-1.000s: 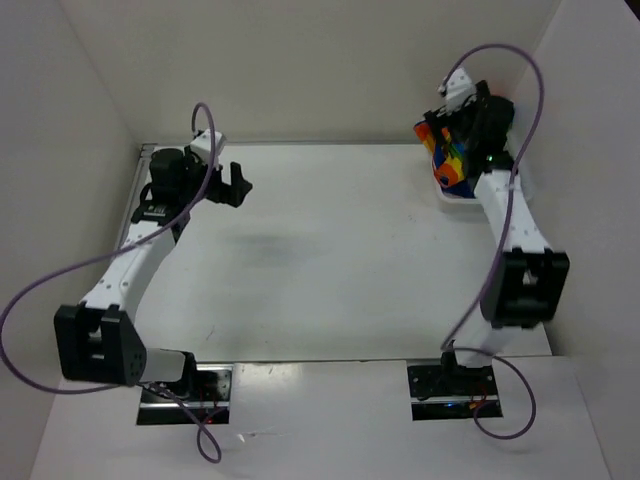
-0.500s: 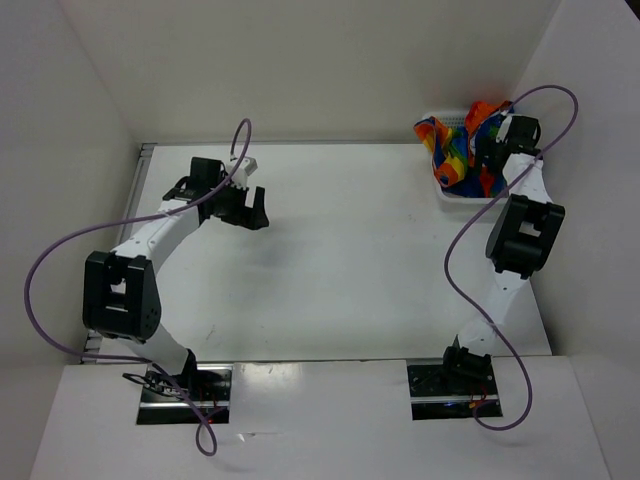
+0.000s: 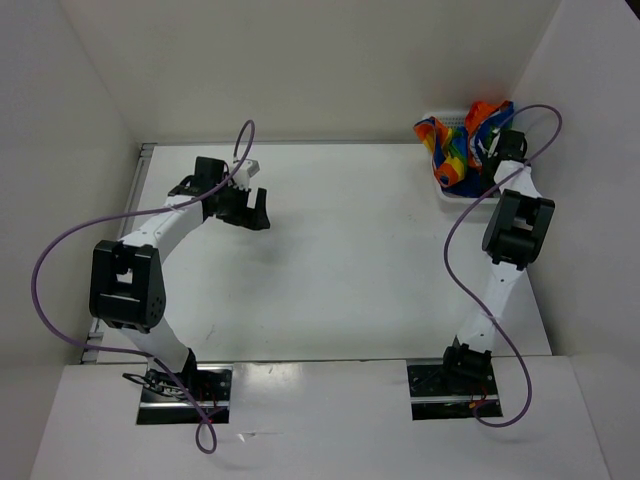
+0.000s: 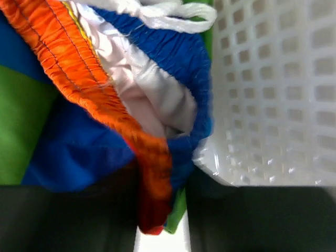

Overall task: Fold and stack the shorts
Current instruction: Grab the shorts from the pile, then move the shorts to the center of the board

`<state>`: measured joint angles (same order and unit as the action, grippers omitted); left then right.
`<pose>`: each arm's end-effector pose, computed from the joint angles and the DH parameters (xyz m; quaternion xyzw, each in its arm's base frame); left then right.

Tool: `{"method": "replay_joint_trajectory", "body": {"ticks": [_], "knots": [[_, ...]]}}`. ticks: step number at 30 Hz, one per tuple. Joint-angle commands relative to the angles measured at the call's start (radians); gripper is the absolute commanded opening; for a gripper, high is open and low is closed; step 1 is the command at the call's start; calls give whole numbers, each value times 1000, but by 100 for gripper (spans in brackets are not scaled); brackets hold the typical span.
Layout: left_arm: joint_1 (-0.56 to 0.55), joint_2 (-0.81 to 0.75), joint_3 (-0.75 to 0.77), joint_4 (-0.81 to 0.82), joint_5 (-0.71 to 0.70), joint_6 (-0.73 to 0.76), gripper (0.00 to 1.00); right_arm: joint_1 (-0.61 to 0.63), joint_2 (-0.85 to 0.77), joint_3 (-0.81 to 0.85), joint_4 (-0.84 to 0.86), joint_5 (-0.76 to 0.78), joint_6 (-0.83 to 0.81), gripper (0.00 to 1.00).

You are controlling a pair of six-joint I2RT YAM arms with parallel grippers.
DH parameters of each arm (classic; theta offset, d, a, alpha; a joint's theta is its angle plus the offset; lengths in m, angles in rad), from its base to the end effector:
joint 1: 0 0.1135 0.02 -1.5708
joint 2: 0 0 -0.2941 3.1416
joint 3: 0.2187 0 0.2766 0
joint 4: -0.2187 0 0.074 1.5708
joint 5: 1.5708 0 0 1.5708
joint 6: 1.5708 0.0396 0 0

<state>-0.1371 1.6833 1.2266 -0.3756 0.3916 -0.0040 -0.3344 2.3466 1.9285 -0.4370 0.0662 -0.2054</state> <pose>0.3905 -0.0691 0.2587 0.1309 0.9081 -0.2059 0.3403 0.5390 -0.1901 0.1830 0.0719 0.9334 -0.1232 0.3291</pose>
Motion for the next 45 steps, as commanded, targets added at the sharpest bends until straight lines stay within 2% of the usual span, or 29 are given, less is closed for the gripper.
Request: {"method": "replay_joint_trajectory", "body": {"ticks": [1, 2, 3, 4, 11, 15, 20, 23, 24, 27, 31, 34, 36, 39, 41, 42, 44, 45], "knots": [[4, 1, 40, -2, 21, 4, 100, 21, -7, 79, 55, 35, 23, 27], [4, 1, 40, -2, 30, 4, 100, 32, -7, 79, 55, 53, 23, 18], [4, 1, 40, -2, 30, 4, 100, 32, -16, 79, 66, 63, 23, 3], [4, 1, 31, -2, 30, 4, 100, 44, -26, 79, 66, 63, 14, 0], [4, -30, 22, 7, 30, 4, 100, 130, -206, 24, 116, 53, 14, 0], [4, -74, 13, 18, 20, 4, 100, 167, -409, 13, 170, 63, 92, 0], [4, -163, -21, 63, -39, 4, 100, 207, -555, 180, 181, 69, 143, 0], [4, -232, -44, 110, -71, 4, 100, 303, -638, 274, 211, 58, 130, 0], [4, -250, -65, 133, -98, 4, 100, 387, -651, 297, 211, 58, 114, 0], [4, -326, -98, 162, -160, 4, 100, 523, -661, 401, 186, 73, 129, 0], [39, -405, -130, 184, -194, 4, 100, 723, -569, 562, 94, 8, 236, 0], [77, -462, -150, 193, -226, 4, 100, 808, -474, 699, 60, -65, 308, 0], [93, -502, -159, 202, -246, 4, 100, 833, -429, 725, 23, -88, 353, 0], [137, -542, -170, 202, -273, 4, 100, 842, -454, 649, -2, -88, 368, 0], [177, -556, -170, 192, -273, 4, 100, 842, -527, 491, -2, -60, 368, 0], [189, -569, -170, 175, -273, 4, 100, 842, -564, 336, -2, -60, 359, 0], [227, -594, -170, 135, -249, 4, 100, 842, -647, 149, 9, -60, 345, 0], [237, -603, -170, 118, -237, 4, 100, 842, -743, 53, 21, -51, 333, 5]]}}
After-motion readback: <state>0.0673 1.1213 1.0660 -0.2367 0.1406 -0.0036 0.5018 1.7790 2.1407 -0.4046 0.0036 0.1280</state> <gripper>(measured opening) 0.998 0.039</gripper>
